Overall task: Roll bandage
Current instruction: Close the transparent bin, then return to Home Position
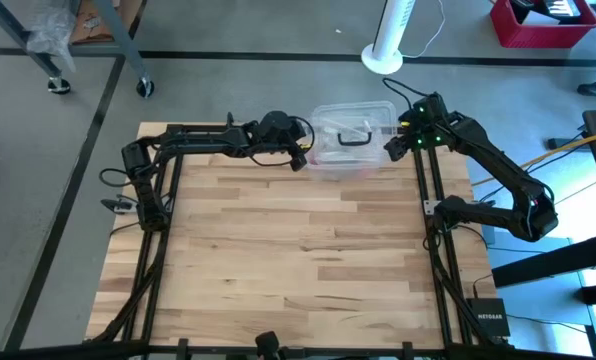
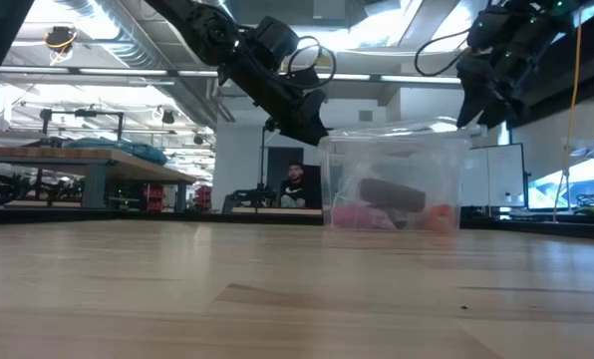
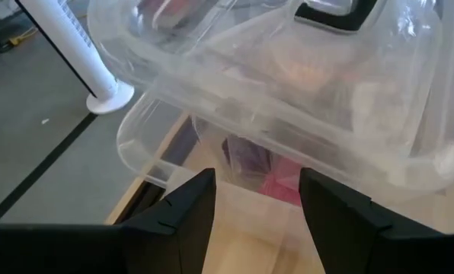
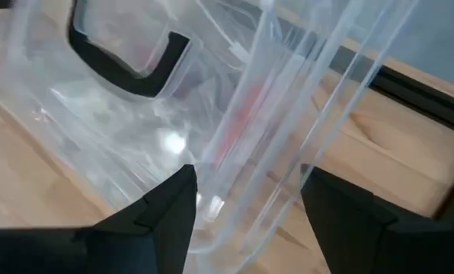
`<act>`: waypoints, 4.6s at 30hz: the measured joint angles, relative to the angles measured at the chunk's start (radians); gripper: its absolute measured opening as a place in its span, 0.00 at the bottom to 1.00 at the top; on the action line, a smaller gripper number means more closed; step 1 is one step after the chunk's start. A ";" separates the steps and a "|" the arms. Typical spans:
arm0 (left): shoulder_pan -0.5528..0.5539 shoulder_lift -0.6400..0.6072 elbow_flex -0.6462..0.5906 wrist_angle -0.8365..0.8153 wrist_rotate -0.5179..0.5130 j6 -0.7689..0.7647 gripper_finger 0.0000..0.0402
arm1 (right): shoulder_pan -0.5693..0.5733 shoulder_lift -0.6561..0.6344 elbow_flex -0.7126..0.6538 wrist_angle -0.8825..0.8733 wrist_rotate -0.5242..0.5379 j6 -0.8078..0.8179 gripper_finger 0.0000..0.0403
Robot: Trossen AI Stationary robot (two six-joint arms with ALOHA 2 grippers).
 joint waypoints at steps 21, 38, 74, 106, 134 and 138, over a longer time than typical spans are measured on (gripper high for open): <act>-0.020 -0.146 0.010 -0.140 -0.091 0.018 0.45 | 0.001 0.076 -0.041 0.062 -0.144 0.017 0.58; -0.016 -0.134 -0.077 -0.183 -0.111 -0.043 0.45 | 0.109 0.119 -0.047 0.104 -0.178 -0.023 0.58; -0.058 -0.095 -0.068 -0.056 -0.029 -0.044 0.45 | 0.125 0.097 0.138 -0.109 -0.082 -0.036 0.58; -0.039 -0.116 -0.118 -0.058 -0.110 -0.008 0.45 | 0.252 0.094 -0.343 0.783 -0.068 -0.157 0.58; -0.080 -0.306 -0.126 -0.049 -0.107 0.024 0.45 | 0.249 0.098 -0.180 0.754 -0.161 -0.027 0.58; -0.124 -0.367 -0.131 -0.086 -0.102 0.031 0.45 | 0.278 0.061 -0.108 0.672 -0.207 -0.028 0.58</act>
